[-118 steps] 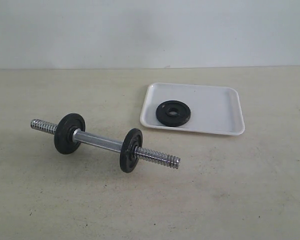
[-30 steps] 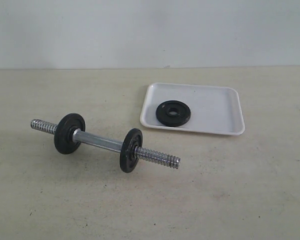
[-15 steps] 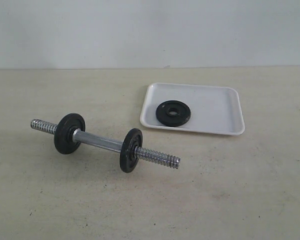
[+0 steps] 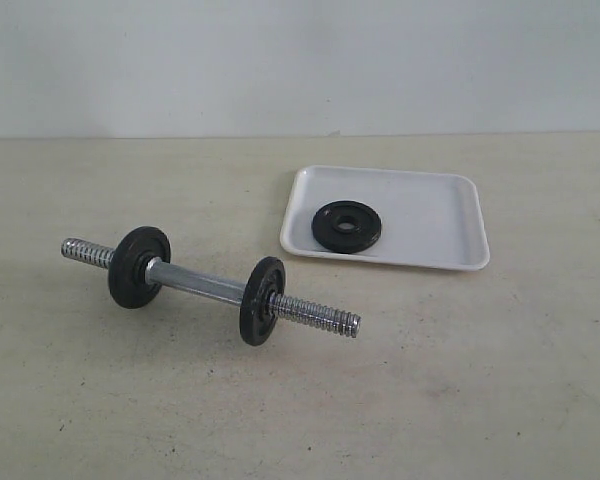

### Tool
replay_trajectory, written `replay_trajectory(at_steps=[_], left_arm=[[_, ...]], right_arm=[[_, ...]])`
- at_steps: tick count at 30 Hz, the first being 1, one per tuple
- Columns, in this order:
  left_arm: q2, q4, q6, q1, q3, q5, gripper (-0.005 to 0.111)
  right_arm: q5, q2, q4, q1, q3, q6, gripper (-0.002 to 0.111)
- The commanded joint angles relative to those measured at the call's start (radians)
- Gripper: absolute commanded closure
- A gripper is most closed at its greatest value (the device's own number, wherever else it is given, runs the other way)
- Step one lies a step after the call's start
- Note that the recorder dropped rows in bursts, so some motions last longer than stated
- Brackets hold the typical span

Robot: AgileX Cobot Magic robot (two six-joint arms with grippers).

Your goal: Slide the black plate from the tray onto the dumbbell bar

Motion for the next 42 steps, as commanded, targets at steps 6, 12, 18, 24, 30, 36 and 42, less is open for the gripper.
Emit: replay_trajectory(at_steps=[6, 12, 18, 24, 30, 36, 42], left_arm=[[0.282, 0.005, 0.317, 0.004, 0.050, 0.070, 0.037], [0.551, 0.005, 0.470, 0.004, 0.050, 0.176, 0.039], [0.766, 0.005, 0.441, 0.002, 0.074, 0.321, 0.044], [0.839, 0.005, 0.646, 0.002, 0.137, 0.451, 0.046], [0.839, 0.005, 0.823, 0.002, 0.147, 0.491, 0.047], [0.839, 0.005, 0.750, 0.002, 0.149, 0.446, 0.047], [0.839, 0.005, 0.764, 0.002, 0.165, 0.386, 0.045]], right_arm=[[-0.003, -0.004, -0.001, -0.002, 0.000, -0.002, 0.104], [-0.003, -0.004, -0.001, -0.002, 0.000, -0.002, 0.104], [-0.003, -0.004, -0.001, -0.002, 0.000, -0.002, 0.104], [-0.003, -0.004, -0.001, -0.002, 0.000, -0.002, 0.104], [-0.003, -0.004, -0.001, -0.002, 0.000, -0.002, 0.104], [-0.005, -0.004, -0.001, -0.002, 0.000, -0.002, 0.104], [-0.036, -0.004, 0.002, -0.002, 0.000, 0.000, 0.104]])
